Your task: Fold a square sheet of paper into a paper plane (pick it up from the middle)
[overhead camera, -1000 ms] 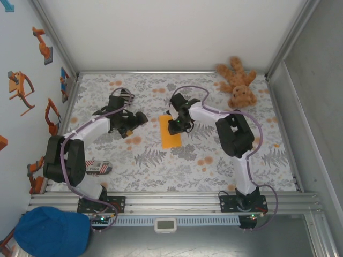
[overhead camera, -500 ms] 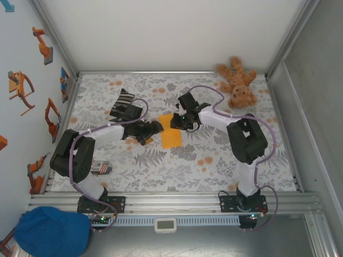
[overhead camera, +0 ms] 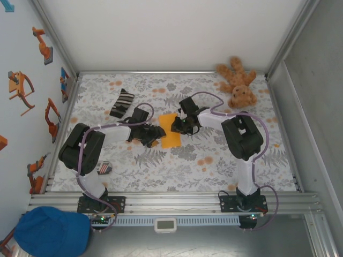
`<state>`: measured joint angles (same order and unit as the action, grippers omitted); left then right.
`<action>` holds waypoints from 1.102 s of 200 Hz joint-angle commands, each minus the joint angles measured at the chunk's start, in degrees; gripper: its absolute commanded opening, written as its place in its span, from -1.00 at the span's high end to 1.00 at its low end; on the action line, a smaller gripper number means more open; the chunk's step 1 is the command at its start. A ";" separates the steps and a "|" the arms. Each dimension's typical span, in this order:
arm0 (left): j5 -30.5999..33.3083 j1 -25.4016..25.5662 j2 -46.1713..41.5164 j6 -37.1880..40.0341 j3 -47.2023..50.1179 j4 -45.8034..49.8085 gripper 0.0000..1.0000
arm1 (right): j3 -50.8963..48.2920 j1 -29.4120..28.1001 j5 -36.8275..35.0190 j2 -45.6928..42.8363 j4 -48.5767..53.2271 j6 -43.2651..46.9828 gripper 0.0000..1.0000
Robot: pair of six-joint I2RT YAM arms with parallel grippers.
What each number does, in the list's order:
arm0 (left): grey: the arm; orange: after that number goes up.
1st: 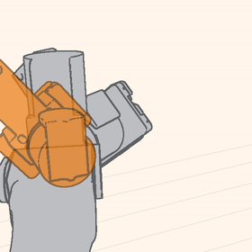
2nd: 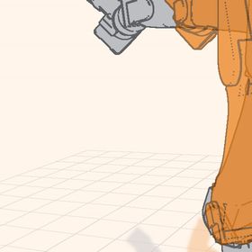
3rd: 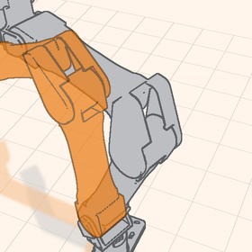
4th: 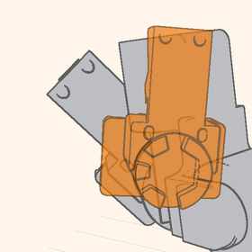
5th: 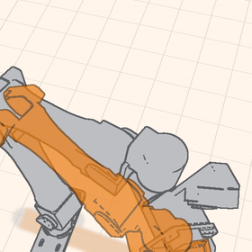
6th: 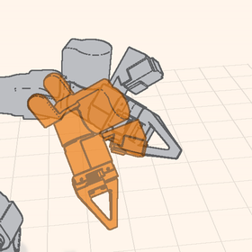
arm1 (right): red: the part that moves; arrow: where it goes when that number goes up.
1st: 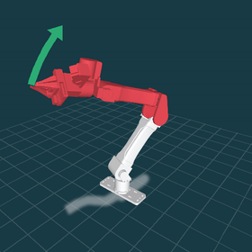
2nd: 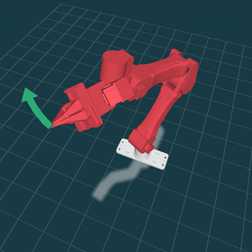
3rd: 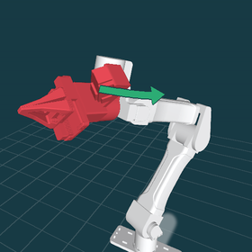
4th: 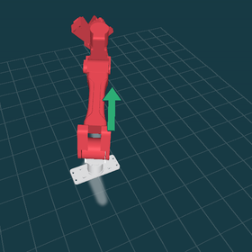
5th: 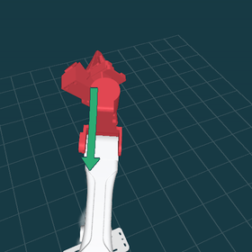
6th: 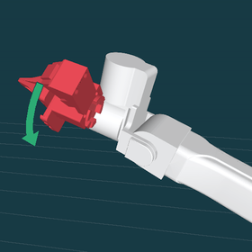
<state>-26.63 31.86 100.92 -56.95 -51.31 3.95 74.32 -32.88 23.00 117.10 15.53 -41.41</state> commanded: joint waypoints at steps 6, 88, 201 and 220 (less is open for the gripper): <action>1.32 0.33 0.91 1.29 -0.61 -0.08 -0.04 | -2.81 0.52 -1.74 1.51 2.01 -0.79 0.60; -6.65 -1.62 5.20 6.33 -4.61 -6.06 0.08 | -3.22 0.80 -1.56 1.91 1.96 -0.43 0.60; -8.40 -3.53 6.52 5.74 -5.88 -5.77 0.40 | -3.58 0.89 -1.26 0.87 0.87 -0.51 0.58; -7.82 -3.51 6.79 5.28 -5.86 -5.18 0.52 | -4.10 0.89 -1.20 -0.53 -1.10 -0.69 0.52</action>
<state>-35.11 28.45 106.69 -51.70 -55.88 -3.55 72.71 -32.32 24.67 116.55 13.04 -41.76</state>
